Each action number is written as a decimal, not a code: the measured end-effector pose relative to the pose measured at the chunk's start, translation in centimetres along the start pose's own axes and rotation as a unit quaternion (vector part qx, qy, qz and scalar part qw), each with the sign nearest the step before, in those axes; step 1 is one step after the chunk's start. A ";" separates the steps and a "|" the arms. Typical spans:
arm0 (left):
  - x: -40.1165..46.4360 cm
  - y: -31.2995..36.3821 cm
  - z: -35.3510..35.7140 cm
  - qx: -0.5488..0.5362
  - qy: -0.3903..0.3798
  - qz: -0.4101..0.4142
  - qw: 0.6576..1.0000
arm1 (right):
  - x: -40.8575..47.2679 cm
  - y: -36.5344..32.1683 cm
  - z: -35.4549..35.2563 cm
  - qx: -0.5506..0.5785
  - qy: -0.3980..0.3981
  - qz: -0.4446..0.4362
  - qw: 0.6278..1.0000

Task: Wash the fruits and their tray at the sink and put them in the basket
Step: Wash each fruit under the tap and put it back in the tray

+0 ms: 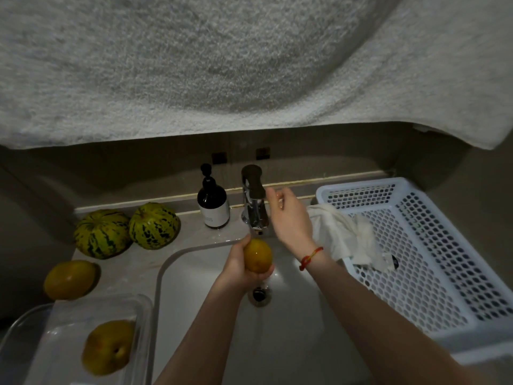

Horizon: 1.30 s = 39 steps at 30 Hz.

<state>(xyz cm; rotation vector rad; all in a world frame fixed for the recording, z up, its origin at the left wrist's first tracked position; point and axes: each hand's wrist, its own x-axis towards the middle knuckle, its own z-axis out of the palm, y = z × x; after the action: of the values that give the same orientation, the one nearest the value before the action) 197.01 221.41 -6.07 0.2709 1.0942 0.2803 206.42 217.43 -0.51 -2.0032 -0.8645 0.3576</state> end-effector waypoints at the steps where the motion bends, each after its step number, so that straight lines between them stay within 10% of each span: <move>1: -0.1 -0.1 -0.1 0.004 0.003 -0.001 1.000 | -0.5 0.7 -0.4 -0.010 0.018 -0.011 1.000; 8: -0.5 -1.0 -0.4 0.022 0.001 -0.001 1.000 | 0.6 7.6 -7.3 -0.353 0.010 0.033 0.935; 14: -0.9 -1.7 0.3 0.040 -0.003 -0.017 0.999 | 3.0 10.2 -8.5 -0.221 -0.069 0.155 0.960; 30: -5.4 -1.5 2.6 0.180 -0.066 0.044 0.980 | 4.4 0.3 -15.7 -0.140 0.052 -0.154 0.977; 39: -9.1 0.6 4.0 0.167 -0.142 0.124 0.968 | -0.4 -2.5 -15.0 0.158 -0.101 0.088 0.978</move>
<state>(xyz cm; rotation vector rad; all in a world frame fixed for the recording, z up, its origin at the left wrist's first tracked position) 196.61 218.42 3.45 0.7314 0.8173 0.2688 213.26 208.62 9.89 -1.7695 -0.7037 0.7619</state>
